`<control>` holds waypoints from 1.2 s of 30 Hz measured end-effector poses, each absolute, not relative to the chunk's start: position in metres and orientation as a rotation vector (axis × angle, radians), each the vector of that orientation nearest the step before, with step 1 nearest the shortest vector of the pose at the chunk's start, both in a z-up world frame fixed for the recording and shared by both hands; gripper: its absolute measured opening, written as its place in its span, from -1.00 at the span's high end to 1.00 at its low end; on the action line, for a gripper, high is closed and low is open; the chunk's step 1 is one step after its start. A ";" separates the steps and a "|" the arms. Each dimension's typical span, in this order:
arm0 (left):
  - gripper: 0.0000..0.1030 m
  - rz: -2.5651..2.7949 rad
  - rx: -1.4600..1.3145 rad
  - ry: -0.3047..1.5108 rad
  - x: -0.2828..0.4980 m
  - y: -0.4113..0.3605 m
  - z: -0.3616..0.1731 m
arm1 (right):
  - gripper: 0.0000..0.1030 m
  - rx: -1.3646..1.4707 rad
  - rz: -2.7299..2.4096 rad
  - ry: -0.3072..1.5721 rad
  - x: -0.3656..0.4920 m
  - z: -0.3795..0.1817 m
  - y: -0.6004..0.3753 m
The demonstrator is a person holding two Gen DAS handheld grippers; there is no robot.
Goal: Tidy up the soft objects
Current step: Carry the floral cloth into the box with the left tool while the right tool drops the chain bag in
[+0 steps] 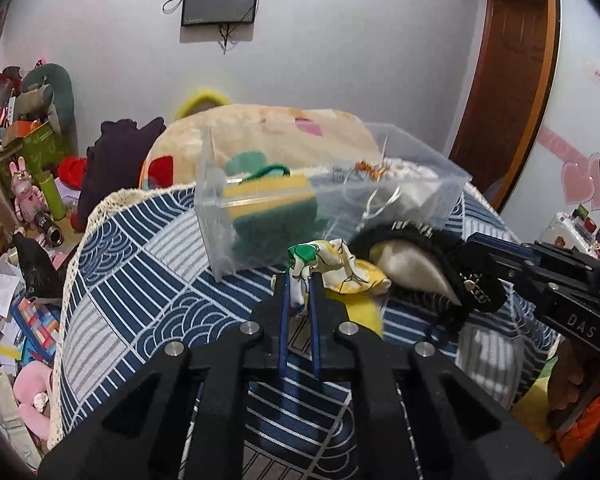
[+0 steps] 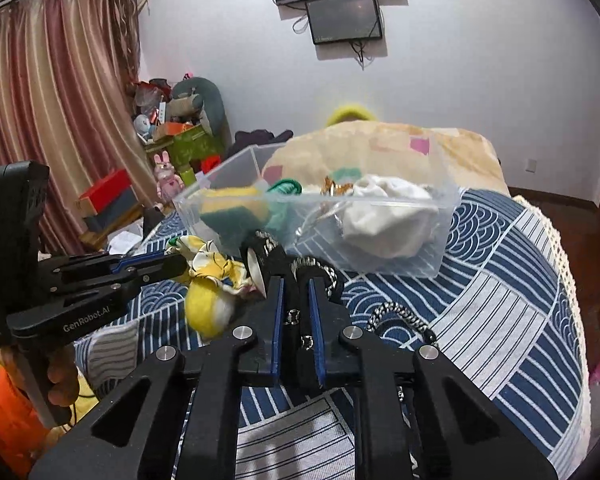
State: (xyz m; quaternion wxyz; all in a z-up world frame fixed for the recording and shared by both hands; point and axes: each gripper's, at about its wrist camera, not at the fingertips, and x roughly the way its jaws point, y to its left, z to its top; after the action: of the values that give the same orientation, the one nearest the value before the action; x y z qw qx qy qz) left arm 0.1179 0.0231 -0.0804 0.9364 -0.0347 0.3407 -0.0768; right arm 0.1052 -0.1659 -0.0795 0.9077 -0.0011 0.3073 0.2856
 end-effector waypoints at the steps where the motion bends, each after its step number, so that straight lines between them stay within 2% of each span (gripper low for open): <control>1: 0.85 -0.158 -0.073 0.690 0.117 0.023 -0.077 | 0.80 -0.001 0.588 0.626 0.105 -0.078 -0.167; 4: 0.85 -0.160 -0.072 0.668 0.114 0.024 -0.068 | 0.86 0.006 0.587 0.598 0.102 -0.070 -0.171; 11: 0.85 -0.149 -0.087 0.631 0.111 0.029 -0.050 | 0.81 -0.039 0.529 0.606 0.103 -0.069 -0.170; 12: 0.85 -0.147 -0.092 0.626 0.110 0.030 -0.049 | 0.62 -0.038 0.541 0.616 0.104 -0.070 -0.170; 13: 0.85 -0.148 -0.094 0.622 0.110 0.031 -0.048 | 0.29 -0.032 0.561 0.632 0.106 -0.071 -0.169; 15: 0.85 -0.143 -0.094 0.613 0.107 0.033 -0.045 | -0.08 -0.023 0.570 0.631 0.105 -0.073 -0.168; 16: 0.85 -0.140 -0.094 0.609 0.106 0.034 -0.044 | -0.11 -0.030 0.567 0.622 0.105 -0.073 -0.166; 28: 0.85 -0.129 -0.134 0.637 0.107 0.054 -0.051 | -0.10 -0.140 0.583 0.809 0.133 -0.111 -0.137; 29: 0.85 -0.129 -0.135 0.639 0.108 0.054 -0.053 | -0.05 -0.140 0.579 0.814 0.134 -0.112 -0.137; 31: 0.85 -0.130 -0.132 0.642 0.108 0.052 -0.054 | 0.37 -0.163 0.571 0.823 0.136 -0.114 -0.136; 33: 0.85 -0.136 -0.128 0.642 0.107 0.049 -0.055 | 0.48 -0.164 0.575 0.826 0.137 -0.115 -0.136; 34: 0.84 -0.136 -0.124 0.641 0.107 0.048 -0.055 | 0.63 -0.162 0.579 0.826 0.138 -0.114 -0.136; 36: 0.84 -0.134 -0.115 0.633 0.105 0.046 -0.054 | 0.69 -0.155 0.589 0.810 0.135 -0.109 -0.139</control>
State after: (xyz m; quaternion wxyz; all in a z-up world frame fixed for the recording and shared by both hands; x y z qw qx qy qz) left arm 0.1054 0.0460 -0.0539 0.9465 -0.0562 0.3110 -0.0656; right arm 0.1347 -0.1389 -0.1086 0.8744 -0.0742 0.3877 0.2821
